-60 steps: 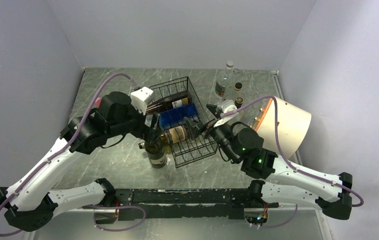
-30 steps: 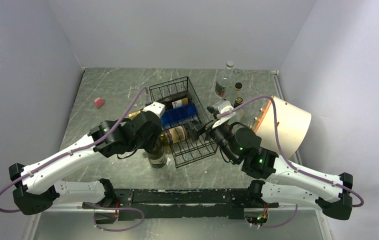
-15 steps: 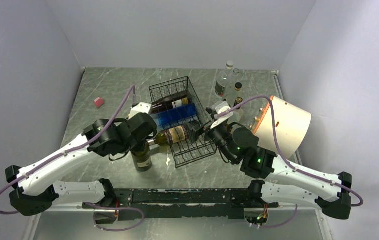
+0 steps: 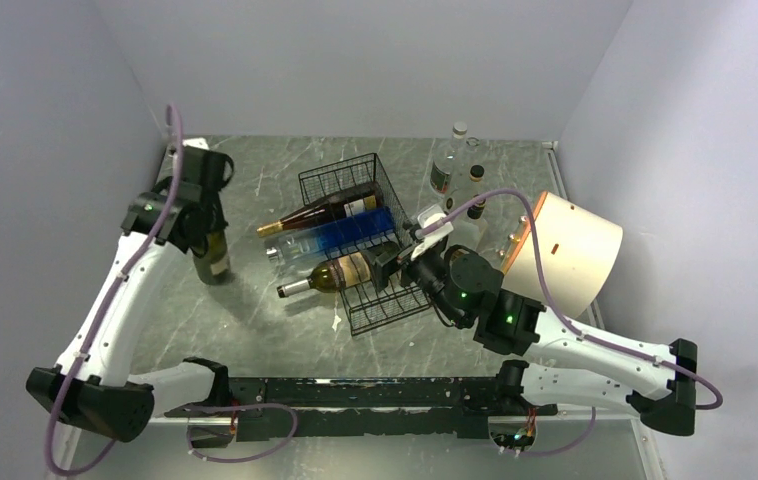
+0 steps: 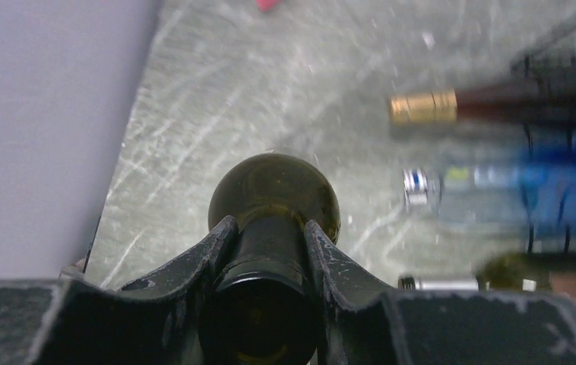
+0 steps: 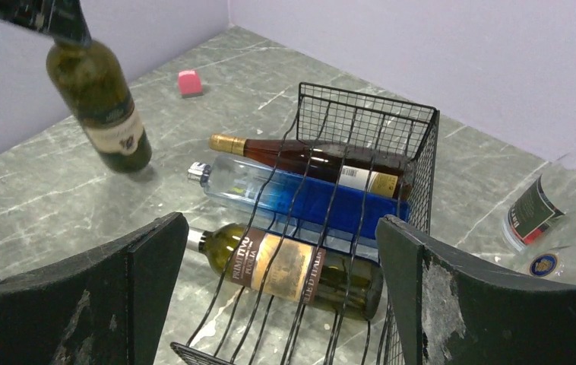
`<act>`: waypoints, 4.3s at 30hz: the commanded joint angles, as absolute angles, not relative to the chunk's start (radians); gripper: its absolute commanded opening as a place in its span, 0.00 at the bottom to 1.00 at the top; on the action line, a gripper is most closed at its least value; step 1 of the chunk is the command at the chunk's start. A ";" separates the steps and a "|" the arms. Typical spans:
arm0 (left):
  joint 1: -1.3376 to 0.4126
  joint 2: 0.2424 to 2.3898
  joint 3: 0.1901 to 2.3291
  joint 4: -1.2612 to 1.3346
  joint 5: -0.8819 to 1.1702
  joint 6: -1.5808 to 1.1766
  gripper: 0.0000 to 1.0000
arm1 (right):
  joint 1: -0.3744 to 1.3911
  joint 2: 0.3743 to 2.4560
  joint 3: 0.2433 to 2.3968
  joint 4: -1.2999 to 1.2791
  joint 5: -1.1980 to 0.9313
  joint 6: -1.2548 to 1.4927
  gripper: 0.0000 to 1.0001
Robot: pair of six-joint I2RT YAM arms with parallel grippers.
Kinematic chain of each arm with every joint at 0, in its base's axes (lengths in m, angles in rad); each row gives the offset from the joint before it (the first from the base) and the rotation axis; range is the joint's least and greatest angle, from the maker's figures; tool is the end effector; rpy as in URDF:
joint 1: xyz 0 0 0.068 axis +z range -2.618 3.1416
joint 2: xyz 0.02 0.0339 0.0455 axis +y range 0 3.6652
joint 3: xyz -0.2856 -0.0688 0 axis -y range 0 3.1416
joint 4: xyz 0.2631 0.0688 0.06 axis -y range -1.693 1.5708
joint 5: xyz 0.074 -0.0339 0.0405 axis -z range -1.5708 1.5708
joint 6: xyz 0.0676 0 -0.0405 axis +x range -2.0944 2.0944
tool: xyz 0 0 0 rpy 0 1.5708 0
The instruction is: Take the wine bottle off the wine rack
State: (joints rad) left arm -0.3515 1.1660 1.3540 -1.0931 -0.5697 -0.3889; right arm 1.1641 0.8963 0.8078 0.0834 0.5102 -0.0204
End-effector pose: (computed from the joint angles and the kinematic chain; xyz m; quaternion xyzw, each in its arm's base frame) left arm 0.2338 -0.0469 0.3812 -0.1088 0.9052 0.1341 0.3884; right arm 0.1261 0.2092 0.3724 -0.2353 0.6685 0.2189 0.6707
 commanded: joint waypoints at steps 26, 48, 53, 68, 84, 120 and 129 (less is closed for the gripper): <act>0.003 1.583 1.644 -0.465 -0.208 -0.226 0.07 | 1.160 1.002 0.905 0.054 0.415 0.073 1.00; 0.052 1.679 1.616 -0.445 -0.093 -0.126 0.09 | 1.159 1.059 0.905 0.084 0.388 0.067 1.00; 0.053 1.643 1.587 -0.425 -0.121 -0.112 0.18 | 1.160 1.057 0.912 0.060 0.391 0.075 1.00; 0.051 1.657 1.594 -0.452 -0.072 -0.120 0.52 | 1.159 1.068 0.896 0.041 0.378 0.126 1.00; 0.053 1.582 1.537 -0.425 0.007 -0.128 0.74 | 1.160 1.163 0.945 0.016 0.341 0.121 1.00; -0.005 1.403 1.477 -0.380 0.111 -0.169 0.90 | 1.402 2.011 1.520 -0.361 0.724 -0.370 1.00; -0.006 1.404 1.479 -0.382 0.122 -0.173 0.90 | 1.366 2.106 1.475 -0.196 0.723 -0.551 1.00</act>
